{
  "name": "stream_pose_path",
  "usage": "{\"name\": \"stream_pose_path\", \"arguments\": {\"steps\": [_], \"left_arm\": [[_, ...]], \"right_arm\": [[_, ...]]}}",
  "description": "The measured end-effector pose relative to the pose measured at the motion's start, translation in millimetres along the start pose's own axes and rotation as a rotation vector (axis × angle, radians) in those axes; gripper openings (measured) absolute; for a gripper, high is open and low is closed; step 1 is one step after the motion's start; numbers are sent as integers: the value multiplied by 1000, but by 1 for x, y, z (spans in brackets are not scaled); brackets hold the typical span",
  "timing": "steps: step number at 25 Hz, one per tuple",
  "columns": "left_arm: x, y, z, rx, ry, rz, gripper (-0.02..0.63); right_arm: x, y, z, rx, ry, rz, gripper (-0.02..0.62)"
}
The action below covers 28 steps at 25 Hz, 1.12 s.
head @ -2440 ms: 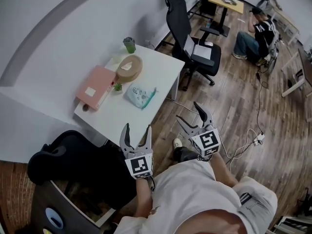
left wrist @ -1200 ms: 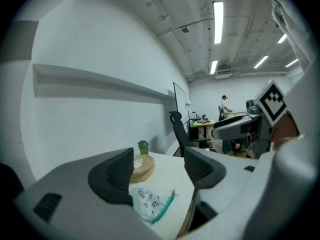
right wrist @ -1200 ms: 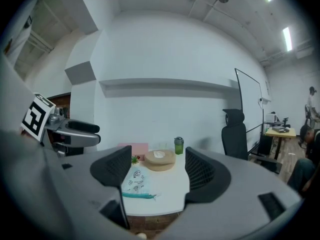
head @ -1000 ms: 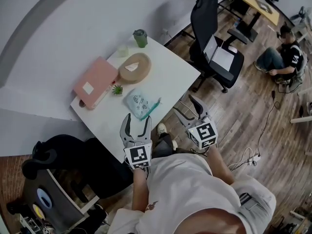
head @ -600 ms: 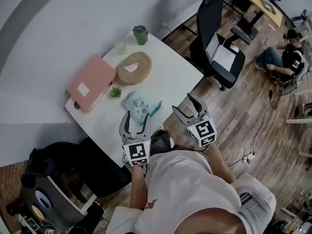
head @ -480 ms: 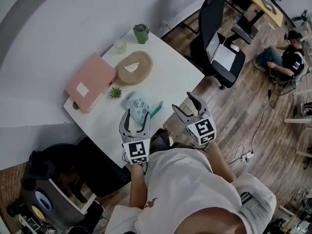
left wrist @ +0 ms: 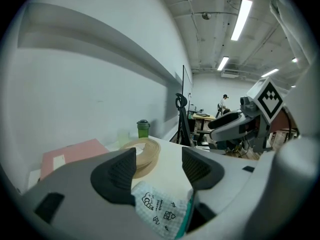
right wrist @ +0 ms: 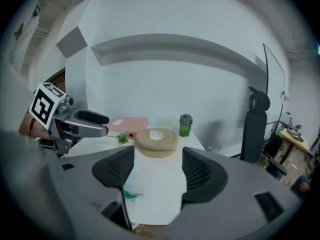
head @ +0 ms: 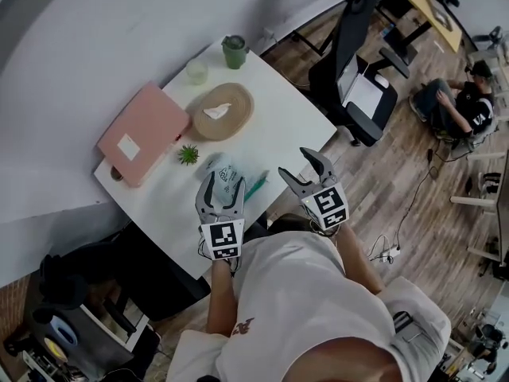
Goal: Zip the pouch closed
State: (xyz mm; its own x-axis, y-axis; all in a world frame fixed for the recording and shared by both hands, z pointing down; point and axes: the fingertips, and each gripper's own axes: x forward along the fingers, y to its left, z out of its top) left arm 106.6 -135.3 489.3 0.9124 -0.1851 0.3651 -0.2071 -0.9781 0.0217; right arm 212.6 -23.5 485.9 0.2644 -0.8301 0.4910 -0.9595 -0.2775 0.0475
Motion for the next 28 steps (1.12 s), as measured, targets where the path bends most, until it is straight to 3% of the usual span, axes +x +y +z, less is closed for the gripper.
{"name": "stream_pose_path", "arguments": {"steps": [5,10,18,28], "left_arm": [[12,8,-12,-25,32,5,285],[14,13,-23,-58,74,76,285],[12,6,-38,-135,143,277,276],[9,-31,-67,-291,181,504,247]], "right_arm": [[19,-5,-5,-39,49,35,301],[38,-7,-11,-80,77,126,290],[65,-10,-26,-159,110,381,264],[86,7,-55,-362,161,714,229]]}}
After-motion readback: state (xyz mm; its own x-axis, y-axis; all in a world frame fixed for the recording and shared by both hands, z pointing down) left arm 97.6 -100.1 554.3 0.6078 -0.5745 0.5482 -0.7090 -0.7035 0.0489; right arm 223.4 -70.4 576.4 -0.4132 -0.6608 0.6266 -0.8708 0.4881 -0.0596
